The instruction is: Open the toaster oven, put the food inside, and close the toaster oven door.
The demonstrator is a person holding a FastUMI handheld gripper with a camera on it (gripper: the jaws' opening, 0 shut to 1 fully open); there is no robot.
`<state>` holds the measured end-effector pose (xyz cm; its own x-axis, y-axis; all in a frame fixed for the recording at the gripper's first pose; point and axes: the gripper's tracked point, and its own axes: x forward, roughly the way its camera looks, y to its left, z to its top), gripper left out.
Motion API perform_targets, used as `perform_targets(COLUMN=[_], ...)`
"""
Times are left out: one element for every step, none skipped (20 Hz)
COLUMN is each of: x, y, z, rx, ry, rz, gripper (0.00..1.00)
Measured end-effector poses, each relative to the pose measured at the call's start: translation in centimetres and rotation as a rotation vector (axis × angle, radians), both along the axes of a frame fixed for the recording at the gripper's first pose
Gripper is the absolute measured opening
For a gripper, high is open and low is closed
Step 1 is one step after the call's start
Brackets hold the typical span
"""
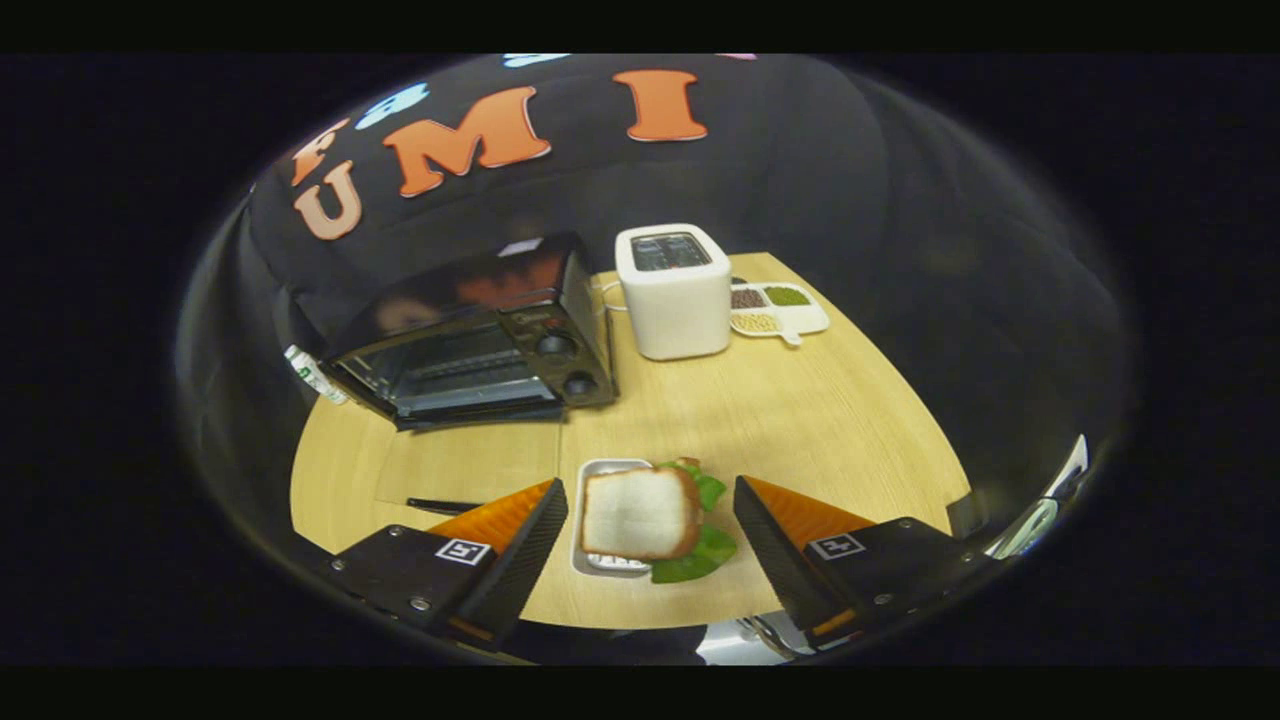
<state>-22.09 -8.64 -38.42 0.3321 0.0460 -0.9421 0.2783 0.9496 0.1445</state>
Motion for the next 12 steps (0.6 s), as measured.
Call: perform_targets(x=[-0.3,-0.7,-1.1,-1.3,-1.6,-1.5,-1.8,-1.8,-1.9,-1.8,-1.9,-1.8], y=[-0.2,-0.2,-0.4,-0.3,-0.3,0.1,0.4,0.7,0.8,0.9,1.0,1.3], z=[-1.0,-1.9,-2.5,-3.2,-4.0,-4.6,-5.0,-5.5,-6.0,-6.3,-6.3,-6.2], rx=[0.008,0.025,0.045,0.072,0.099,0.151,0.205,0.256,0.297,0.334,0.363,0.392], ry=[0.017,0.033,0.054,0.064,0.075,0.077,0.087,0.097,0.106,0.105,0.102,0.099], rz=[-0.014,-0.025,-0.035,-0.041,-0.055,-0.071,-0.107,-0.151,-0.194,-0.225,-0.248,-0.260], gripper=[0.98,0.97,0.95,0.94,0.90,0.88,0.84,0.83,0.79,0.76,0.68,0.64])
